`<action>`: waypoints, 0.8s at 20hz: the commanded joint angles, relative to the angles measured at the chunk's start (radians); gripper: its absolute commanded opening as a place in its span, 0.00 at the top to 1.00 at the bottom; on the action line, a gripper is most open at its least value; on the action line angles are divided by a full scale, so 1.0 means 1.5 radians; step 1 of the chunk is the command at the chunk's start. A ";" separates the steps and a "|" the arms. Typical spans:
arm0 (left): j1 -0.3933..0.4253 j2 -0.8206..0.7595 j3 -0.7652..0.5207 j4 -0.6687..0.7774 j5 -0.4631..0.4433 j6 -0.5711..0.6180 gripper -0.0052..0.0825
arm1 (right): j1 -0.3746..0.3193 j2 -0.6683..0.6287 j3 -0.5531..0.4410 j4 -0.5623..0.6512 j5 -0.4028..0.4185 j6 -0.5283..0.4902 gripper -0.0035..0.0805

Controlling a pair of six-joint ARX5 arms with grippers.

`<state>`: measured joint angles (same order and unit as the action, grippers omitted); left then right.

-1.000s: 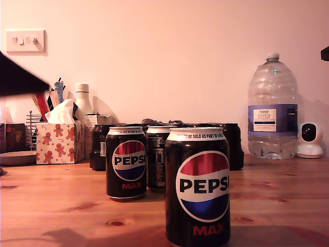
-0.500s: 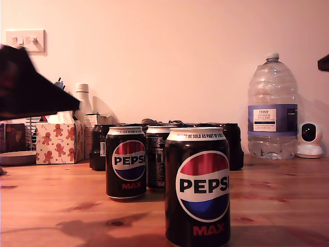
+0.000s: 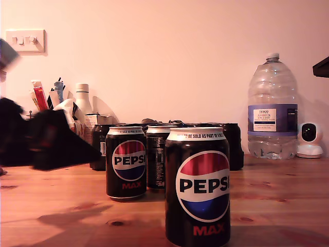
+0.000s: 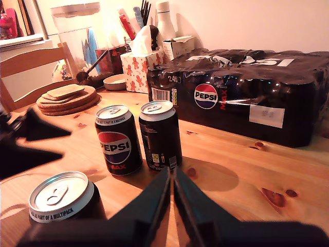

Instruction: Stack up the Pepsi cans on top of each other

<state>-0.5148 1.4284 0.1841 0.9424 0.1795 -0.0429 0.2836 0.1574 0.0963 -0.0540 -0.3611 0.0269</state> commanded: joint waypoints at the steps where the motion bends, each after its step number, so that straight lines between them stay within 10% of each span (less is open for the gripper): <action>1: -0.002 0.004 0.008 0.003 0.002 -0.003 0.05 | 0.003 0.007 -0.011 0.003 -0.002 0.001 0.97; 16: -0.025 0.166 0.116 0.044 -0.023 -0.006 0.05 | 0.003 0.007 -0.011 0.003 0.003 -0.001 0.97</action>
<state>-0.5503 1.6592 0.3454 0.9863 0.1402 -0.0669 0.2836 0.1577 0.0963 -0.0544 -0.3573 0.0257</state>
